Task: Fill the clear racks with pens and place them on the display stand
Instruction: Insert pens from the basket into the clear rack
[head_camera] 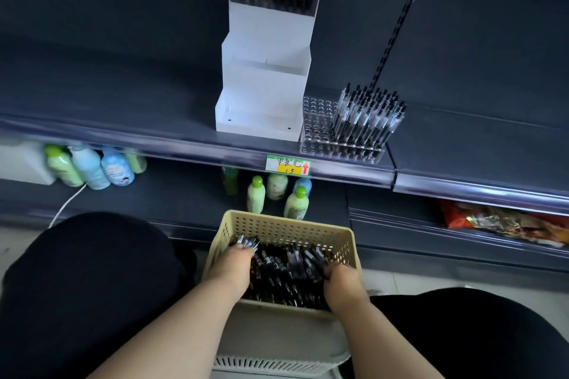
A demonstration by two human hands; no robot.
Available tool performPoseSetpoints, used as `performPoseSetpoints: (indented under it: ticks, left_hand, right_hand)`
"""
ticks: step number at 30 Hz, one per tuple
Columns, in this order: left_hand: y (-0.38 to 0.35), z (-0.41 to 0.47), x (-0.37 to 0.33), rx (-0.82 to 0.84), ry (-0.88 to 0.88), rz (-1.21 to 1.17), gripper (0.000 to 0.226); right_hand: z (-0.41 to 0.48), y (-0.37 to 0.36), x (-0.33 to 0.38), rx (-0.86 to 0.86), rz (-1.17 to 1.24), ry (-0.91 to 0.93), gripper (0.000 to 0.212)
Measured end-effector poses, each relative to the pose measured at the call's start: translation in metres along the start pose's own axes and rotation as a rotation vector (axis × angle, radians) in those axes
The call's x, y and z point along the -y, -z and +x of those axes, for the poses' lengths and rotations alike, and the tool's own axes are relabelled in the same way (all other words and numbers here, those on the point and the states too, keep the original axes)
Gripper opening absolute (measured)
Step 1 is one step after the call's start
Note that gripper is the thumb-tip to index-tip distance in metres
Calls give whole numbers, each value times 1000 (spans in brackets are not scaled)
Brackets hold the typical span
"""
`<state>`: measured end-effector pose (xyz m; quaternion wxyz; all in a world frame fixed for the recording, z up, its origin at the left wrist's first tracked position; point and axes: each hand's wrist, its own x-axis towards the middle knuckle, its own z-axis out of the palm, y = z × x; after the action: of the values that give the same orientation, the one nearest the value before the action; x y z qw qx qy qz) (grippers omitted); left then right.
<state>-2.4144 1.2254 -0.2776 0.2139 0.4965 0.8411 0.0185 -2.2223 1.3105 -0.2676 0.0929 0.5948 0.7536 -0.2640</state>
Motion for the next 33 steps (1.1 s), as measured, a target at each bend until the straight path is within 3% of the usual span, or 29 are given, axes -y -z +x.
performPoseSetpoints:
  ticks: [13,22,27,31,33]
  left_hand:
    - [-12,26,-2,40,73,284,43]
    - [-21,41,-8,115,111,229,34]
    - [-18,33,-9,4,107,157,27]
    - [1,23,-15,-140,49,-7,22]
    - [14,16,-21,-207,15,-121,18]
  right_hand:
    - [18,-18,28,18,-161,66,24]
    - [40,-26,46,115,-210,1,34]
    - [38,-23,49,91,-112,-58,31]
    - [25,-6,53,10,163,-81,42]
    - [17,6,57,-64,285,-31,34]
